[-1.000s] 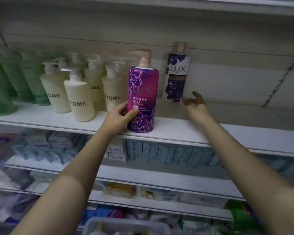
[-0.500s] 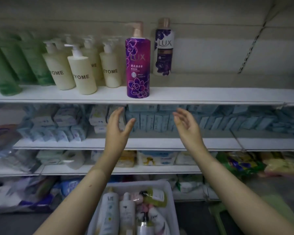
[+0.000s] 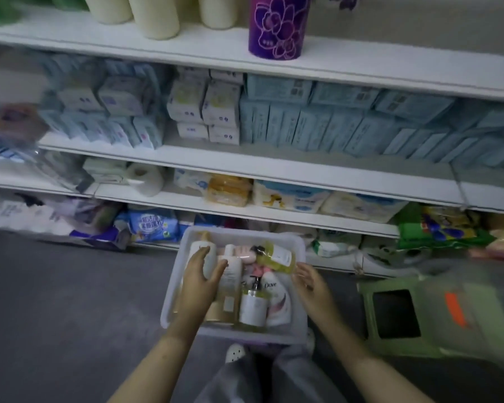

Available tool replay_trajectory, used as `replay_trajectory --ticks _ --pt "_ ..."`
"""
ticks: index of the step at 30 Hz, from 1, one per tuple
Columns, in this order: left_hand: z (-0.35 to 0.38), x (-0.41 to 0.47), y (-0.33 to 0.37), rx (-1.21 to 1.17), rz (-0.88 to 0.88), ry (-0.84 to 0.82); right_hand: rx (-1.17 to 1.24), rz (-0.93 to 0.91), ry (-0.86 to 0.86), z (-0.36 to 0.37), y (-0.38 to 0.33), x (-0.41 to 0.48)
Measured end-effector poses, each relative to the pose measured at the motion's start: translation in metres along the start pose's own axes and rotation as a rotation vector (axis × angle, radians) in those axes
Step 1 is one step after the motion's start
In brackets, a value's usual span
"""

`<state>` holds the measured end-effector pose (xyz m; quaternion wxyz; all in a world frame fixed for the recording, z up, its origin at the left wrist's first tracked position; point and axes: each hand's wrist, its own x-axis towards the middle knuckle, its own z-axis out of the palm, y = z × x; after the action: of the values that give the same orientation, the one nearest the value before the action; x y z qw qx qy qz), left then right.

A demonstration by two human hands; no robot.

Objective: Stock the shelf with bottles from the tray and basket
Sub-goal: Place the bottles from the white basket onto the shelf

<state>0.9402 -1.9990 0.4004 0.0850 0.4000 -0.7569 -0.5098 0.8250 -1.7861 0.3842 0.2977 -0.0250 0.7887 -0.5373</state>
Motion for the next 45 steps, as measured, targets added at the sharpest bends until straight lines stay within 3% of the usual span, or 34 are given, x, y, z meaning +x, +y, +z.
replay_trajectory --ticks 5,11,17,25,34,41,45 --pt "0.014 0.005 -0.039 0.017 -0.216 0.001 -0.087 0.152 -0.050 -0.004 0.036 0.017" --pt "0.022 0.023 -0.080 -0.087 -0.343 0.005 -0.165 0.199 -0.096 0.005 0.055 0.032" --pt "0.025 0.047 -0.136 -0.149 -0.457 0.002 -0.125 0.237 0.014 0.000 0.067 0.045" --pt "0.025 0.057 -0.121 -0.083 -0.587 -0.044 -0.084 0.317 0.079 -0.003 0.077 0.046" --pt "0.025 0.067 -0.113 -0.208 -0.709 -0.170 -0.032 0.314 0.050 0.007 0.075 0.035" --pt "0.031 0.034 -0.072 -0.629 -0.810 -0.145 0.124 0.359 0.069 0.010 0.053 0.023" --pt "0.031 -0.002 -0.052 -0.677 -0.728 -0.211 0.216 0.396 -0.013 0.013 0.024 0.018"
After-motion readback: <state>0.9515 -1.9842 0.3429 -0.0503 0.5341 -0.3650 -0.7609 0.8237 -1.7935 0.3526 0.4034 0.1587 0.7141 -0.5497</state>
